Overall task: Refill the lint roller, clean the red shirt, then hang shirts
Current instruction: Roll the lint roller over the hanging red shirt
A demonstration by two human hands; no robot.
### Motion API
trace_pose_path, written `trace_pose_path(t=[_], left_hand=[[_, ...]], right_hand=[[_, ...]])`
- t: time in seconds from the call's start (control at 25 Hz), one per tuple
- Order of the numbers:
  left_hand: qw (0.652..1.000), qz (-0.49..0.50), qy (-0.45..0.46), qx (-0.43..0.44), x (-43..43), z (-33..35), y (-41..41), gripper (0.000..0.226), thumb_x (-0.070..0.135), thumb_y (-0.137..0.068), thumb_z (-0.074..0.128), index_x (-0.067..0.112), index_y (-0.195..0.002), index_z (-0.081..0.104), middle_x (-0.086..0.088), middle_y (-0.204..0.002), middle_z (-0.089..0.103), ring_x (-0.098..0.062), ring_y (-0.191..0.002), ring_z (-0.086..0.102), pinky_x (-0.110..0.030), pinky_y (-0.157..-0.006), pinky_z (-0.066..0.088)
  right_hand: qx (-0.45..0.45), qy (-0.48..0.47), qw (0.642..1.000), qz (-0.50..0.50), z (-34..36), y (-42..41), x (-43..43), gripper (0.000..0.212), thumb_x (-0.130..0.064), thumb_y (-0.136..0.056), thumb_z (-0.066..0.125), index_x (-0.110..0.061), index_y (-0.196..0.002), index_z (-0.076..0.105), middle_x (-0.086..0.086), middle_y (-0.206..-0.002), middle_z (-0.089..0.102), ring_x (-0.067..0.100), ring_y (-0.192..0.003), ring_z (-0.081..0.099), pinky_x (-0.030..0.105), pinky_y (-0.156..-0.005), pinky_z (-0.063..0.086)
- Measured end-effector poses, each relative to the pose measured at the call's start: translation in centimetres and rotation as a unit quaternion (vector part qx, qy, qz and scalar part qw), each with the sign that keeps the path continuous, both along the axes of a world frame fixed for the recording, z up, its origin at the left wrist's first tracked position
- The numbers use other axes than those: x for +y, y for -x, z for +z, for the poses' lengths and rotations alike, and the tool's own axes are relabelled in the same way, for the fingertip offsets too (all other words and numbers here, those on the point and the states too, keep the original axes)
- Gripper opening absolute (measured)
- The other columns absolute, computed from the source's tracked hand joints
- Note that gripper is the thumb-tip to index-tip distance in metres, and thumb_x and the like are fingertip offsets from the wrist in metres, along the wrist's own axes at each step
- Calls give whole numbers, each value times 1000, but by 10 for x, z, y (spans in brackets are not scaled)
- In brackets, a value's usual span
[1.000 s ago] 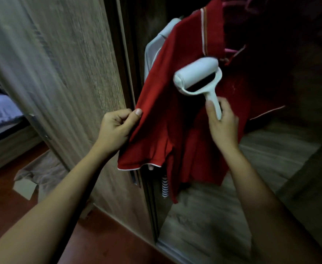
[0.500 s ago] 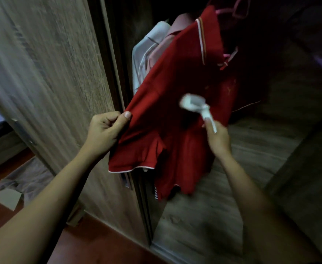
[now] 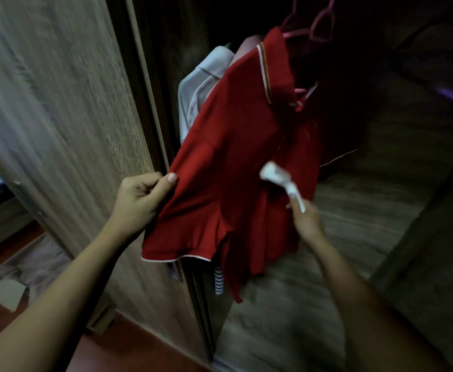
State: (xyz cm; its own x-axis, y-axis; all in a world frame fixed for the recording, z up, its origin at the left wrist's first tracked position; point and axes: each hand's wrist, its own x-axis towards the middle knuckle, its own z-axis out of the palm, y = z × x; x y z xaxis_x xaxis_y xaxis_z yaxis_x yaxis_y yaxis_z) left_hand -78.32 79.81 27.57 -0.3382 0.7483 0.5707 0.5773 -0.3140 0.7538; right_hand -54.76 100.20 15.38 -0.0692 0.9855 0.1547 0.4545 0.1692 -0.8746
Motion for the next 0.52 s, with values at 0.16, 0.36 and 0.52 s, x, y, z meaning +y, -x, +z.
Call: trace_pose_path(t=[0.16,0.36,0.52], left_hand=[[1000,10,-3,-7,1,-2,-1,47,16,-89,51,-2,-49,38,6,-47,30,1,-42,26,-15,-41,19],[1000,15,-1,-10,-3,-2,0,51,17,-91,53,-5,-49,35,6,-48,29,1,-43,26,-16,-41,19],[1000,19,2,-8,-1,1,-5,49,22,-86,51,-9,-50,38,6,-47,30,0,-41,27,-15,-40,19]], right_hand=[[15,-88,993,-80,100,-31,74,48,-37,-98,38,0,-97,68,26,-102,67,37,-96,62,35,-74,42],[24,13,999,38,12,1,10,40,-32,-97,44,-6,-77,67,12,-68,60,19,-65,55,27,-56,28],[8,97,992,82,-51,5,-25,40,-35,-96,44,-26,-59,54,-5,-51,47,14,-51,47,28,-56,32]])
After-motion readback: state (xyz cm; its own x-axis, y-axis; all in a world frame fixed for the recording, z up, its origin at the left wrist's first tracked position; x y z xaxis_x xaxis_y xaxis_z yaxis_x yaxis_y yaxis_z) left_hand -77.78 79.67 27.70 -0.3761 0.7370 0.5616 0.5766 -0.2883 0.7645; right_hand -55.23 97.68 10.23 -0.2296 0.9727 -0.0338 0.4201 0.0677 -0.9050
